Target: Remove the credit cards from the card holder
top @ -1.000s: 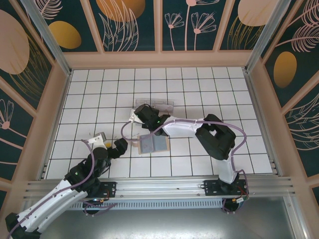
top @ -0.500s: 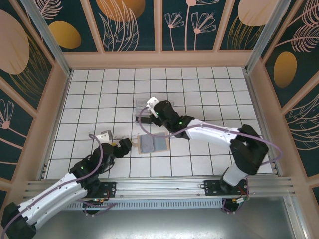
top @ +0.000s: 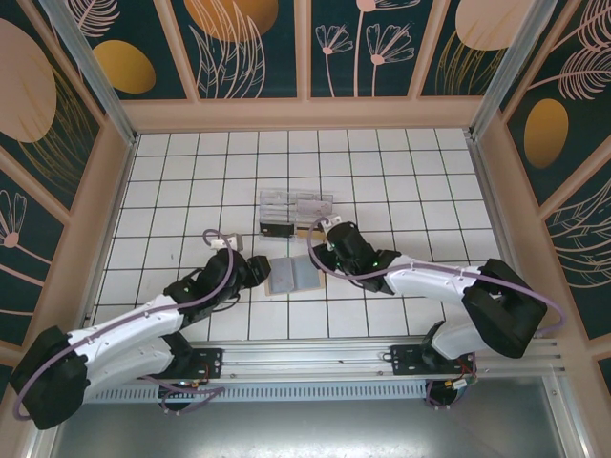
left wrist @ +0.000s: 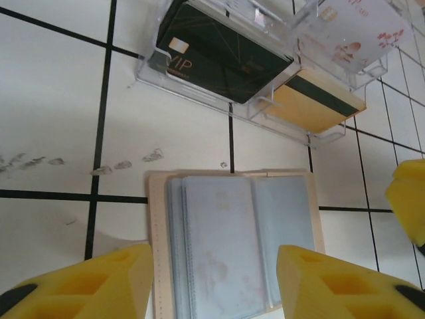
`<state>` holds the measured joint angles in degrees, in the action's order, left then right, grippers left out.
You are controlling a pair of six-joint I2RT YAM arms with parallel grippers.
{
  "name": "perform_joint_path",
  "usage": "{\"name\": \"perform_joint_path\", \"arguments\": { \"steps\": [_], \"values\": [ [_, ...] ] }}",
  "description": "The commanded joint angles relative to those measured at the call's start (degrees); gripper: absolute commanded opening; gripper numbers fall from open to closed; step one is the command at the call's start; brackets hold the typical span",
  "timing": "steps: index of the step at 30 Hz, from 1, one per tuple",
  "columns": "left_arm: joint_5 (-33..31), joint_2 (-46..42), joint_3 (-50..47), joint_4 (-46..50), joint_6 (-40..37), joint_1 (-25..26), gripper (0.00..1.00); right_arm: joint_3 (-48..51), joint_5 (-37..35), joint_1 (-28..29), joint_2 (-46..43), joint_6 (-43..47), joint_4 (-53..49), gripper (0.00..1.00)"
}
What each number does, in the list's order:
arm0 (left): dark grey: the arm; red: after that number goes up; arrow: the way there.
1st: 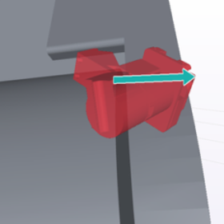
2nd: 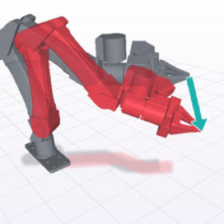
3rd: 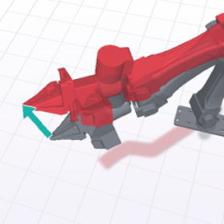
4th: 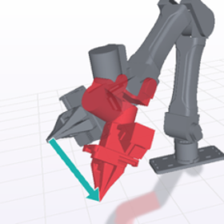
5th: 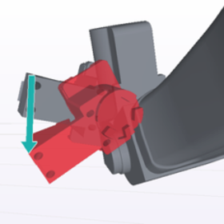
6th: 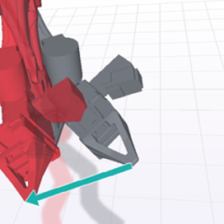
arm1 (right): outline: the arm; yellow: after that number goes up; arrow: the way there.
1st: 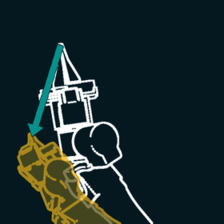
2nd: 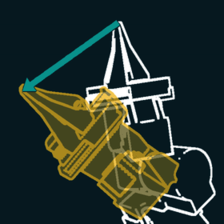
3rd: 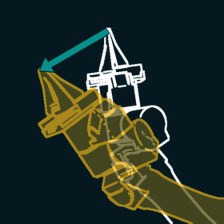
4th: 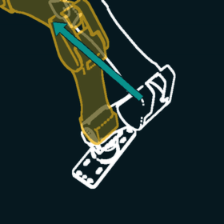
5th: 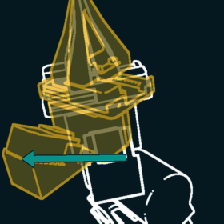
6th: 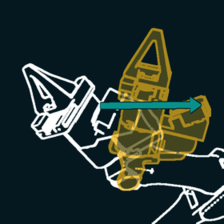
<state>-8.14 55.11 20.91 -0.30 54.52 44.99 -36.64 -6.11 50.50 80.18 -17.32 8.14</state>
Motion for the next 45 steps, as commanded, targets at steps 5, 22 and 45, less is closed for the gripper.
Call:
{"name": "perform_joint_path", "arguments": {
  "steps": [5, 22, 45],
  "values": [
    [3.9, 3.9, 0.5, -4.8, 2.7, -0.1, 0.46, 4.7, 9.3, -1.8, 0.4, -9.9, 5.9, 0.37],
    [7.3, 13.2, 0.1, -9.7, 2.1, -0.1, 0.35, 7.5, 12.4, 0.0, 5.1, -12.8, 8.4, 0.31],
    [5.3, 16.0, -1.4, -10.1, 2.3, -0.1, 0.26, 5.8, 12.4, 1.3, 8.1, -13.9, 7.8, 0.24]
  ]
}}
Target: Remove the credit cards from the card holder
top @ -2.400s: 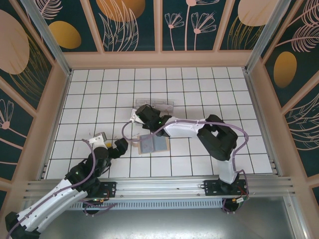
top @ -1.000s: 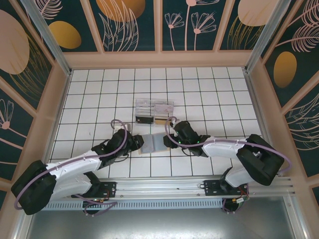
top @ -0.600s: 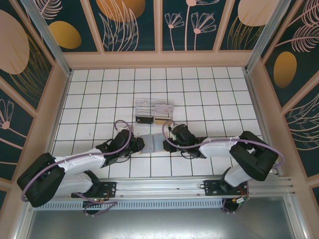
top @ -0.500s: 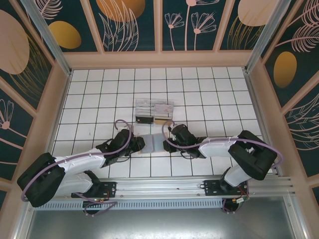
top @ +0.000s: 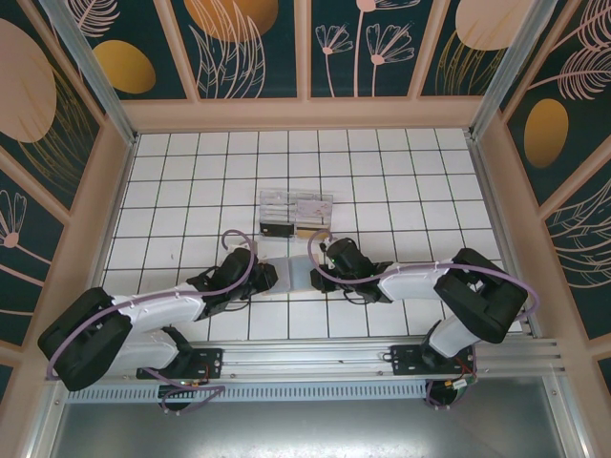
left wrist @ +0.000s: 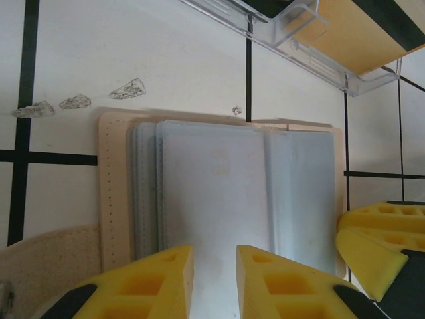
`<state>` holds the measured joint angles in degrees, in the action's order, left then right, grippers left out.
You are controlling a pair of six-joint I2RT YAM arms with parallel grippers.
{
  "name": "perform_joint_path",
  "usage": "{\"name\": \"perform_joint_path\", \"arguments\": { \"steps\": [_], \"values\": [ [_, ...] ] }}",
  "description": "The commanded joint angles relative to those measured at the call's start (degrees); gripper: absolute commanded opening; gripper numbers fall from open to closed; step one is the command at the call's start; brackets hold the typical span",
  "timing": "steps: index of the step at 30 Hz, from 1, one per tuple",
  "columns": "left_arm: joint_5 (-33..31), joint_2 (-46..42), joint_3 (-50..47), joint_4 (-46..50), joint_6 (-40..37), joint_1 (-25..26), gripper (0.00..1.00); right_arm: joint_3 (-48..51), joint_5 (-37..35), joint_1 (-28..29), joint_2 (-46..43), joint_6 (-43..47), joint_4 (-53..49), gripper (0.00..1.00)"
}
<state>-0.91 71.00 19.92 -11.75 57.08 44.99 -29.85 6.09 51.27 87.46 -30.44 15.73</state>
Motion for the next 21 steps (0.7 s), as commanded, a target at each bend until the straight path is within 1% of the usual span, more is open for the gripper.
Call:
{"name": "perform_joint_path", "arguments": {
  "steps": [1, 9, 15, 17, 19, 21],
  "values": [
    [-2.2, 0.3, -0.3, 1.9, -0.2, -0.2, 0.26, -1.1, 0.3, 0.5, 0.9, -0.8, 0.3, 0.24],
    [-1.9, 3.0, 0.3, 1.9, -0.1, -0.2, 0.25, -1.3, 0.7, 0.6, 1.4, -0.8, 0.4, 0.24],
    [1.0, 4.1, 0.4, -1.0, -0.9, -0.1, 0.26, -1.4, 0.8, 0.6, 1.5, -0.9, 0.4, 0.24],
    [2.5, 4.7, 0.3, -2.6, -1.1, -0.1, 0.31, -1.4, 0.8, 0.6, 1.6, -0.8, 0.5, 0.25],
    [3.8, 5.2, 0.6, -3.6, -1.3, -0.1, 0.42, -1.4, 0.8, 0.7, 1.7, -0.9, 0.5, 0.24],
    [4.9, 5.3, 0.6, -4.7, -1.6, -0.1, 0.46, -1.3, 0.8, 0.7, 1.9, -0.9, 0.5, 0.25]
  ]
}}
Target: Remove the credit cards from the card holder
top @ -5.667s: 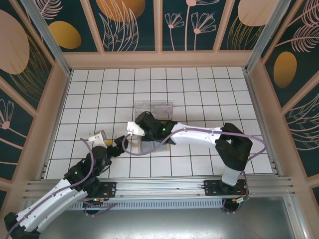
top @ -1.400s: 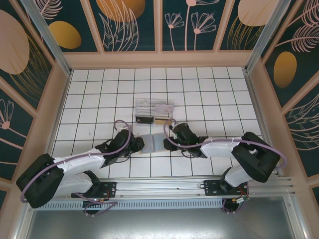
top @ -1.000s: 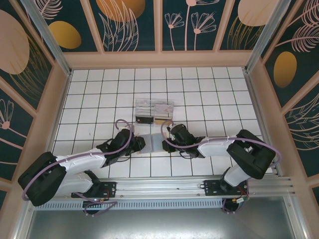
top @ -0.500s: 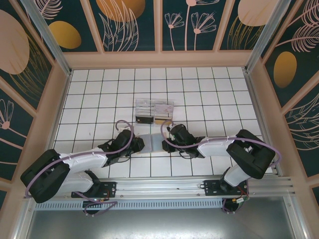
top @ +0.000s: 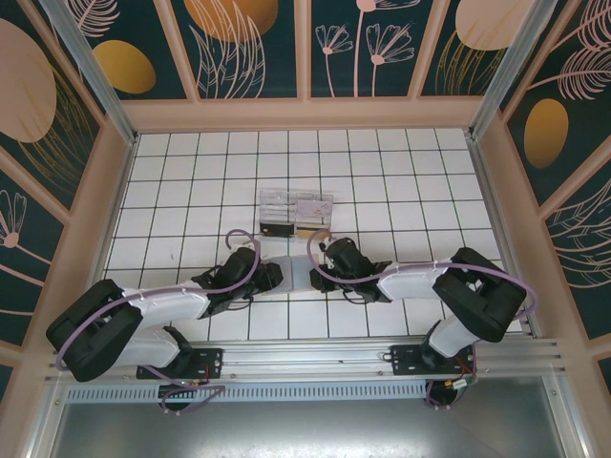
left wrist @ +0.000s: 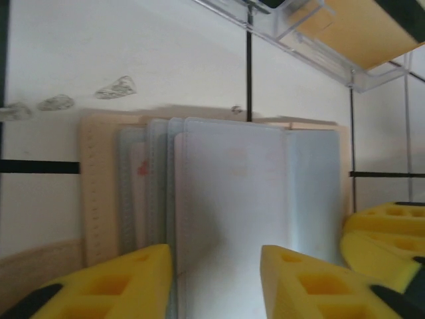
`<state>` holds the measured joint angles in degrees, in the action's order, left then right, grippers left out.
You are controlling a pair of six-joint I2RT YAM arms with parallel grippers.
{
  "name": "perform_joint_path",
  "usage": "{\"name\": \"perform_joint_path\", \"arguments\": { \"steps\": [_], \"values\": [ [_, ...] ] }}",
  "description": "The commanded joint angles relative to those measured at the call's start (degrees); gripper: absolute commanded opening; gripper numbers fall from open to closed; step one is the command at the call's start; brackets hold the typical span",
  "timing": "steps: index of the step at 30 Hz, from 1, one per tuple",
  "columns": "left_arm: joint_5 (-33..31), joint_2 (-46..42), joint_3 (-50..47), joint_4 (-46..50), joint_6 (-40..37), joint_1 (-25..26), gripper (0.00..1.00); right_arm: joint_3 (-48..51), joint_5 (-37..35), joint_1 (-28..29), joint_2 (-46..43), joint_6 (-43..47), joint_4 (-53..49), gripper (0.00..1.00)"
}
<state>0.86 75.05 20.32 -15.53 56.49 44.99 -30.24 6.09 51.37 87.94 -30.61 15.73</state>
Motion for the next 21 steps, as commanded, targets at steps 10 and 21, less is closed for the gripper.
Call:
{"name": "perform_joint_path", "arguments": {
  "steps": [10, 21],
  "values": [
    [5.5, -0.1, -0.3, -3.9, -1.2, -0.2, 0.58, -0.9, 0.6, 0.6, 1.6, -0.9, 0.7, 0.25],
    [6.0, -2.6, 0.1, -5.2, -2.1, -0.1, 0.73, -0.9, 0.6, 0.7, 2.1, -1.2, 0.7, 0.25]
  ]
}}
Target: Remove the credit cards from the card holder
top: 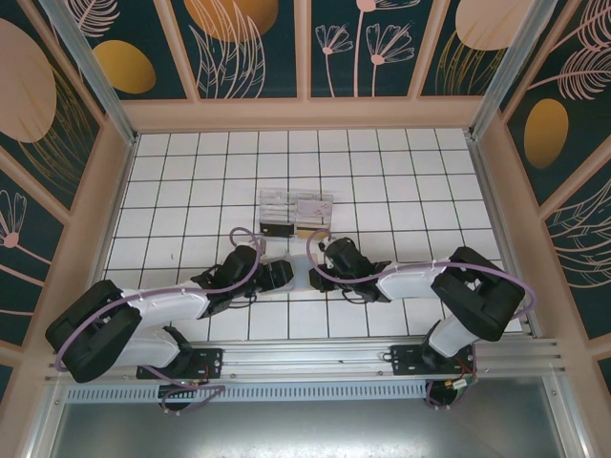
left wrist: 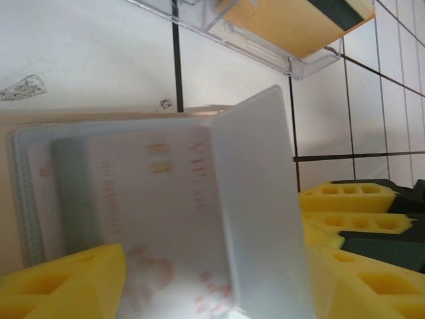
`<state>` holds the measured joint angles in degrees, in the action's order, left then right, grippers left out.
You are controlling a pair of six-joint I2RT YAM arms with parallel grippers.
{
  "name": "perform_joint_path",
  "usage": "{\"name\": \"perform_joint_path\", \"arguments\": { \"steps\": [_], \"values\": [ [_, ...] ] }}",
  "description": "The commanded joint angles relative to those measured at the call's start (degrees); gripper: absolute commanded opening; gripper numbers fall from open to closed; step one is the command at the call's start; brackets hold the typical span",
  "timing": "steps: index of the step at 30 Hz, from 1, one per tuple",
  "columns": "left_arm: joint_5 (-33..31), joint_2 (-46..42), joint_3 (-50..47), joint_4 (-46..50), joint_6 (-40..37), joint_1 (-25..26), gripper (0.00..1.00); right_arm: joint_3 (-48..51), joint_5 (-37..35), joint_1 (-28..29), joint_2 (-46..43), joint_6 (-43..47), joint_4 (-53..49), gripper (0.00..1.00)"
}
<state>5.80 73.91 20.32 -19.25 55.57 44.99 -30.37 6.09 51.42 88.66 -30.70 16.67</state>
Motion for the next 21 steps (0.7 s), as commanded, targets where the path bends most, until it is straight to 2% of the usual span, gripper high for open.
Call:
{"name": "perform_joint_path", "arguments": {
  "steps": [1, 5, 15, 21],
  "values": [
    [1.2, -1.5, 0.2, -1.7, -1.3, -0.1, 0.73, -0.7, 0.5, 0.6, 1.4, -1.1, -0.2, 0.25],
    [2.2, -0.8, 0.3, -3.1, -1.2, -0.1, 0.72, -0.7, 0.4, 0.6, 1.3, -1.1, -0.1, 0.25],
    [6.5, 4.1, 1.6, -11.4, 0.7, -0.2, 0.55, 0.7, -2.7, 0.5, -2.1, -2.7, -0.2, 0.25],
    [8.0, 8.0, 3.3, -14.7, 1.6, 0.6, 0.53, 3.3, -5.8, -0.3, -6.9, -4.2, -0.2, 0.25]
  ]
}}
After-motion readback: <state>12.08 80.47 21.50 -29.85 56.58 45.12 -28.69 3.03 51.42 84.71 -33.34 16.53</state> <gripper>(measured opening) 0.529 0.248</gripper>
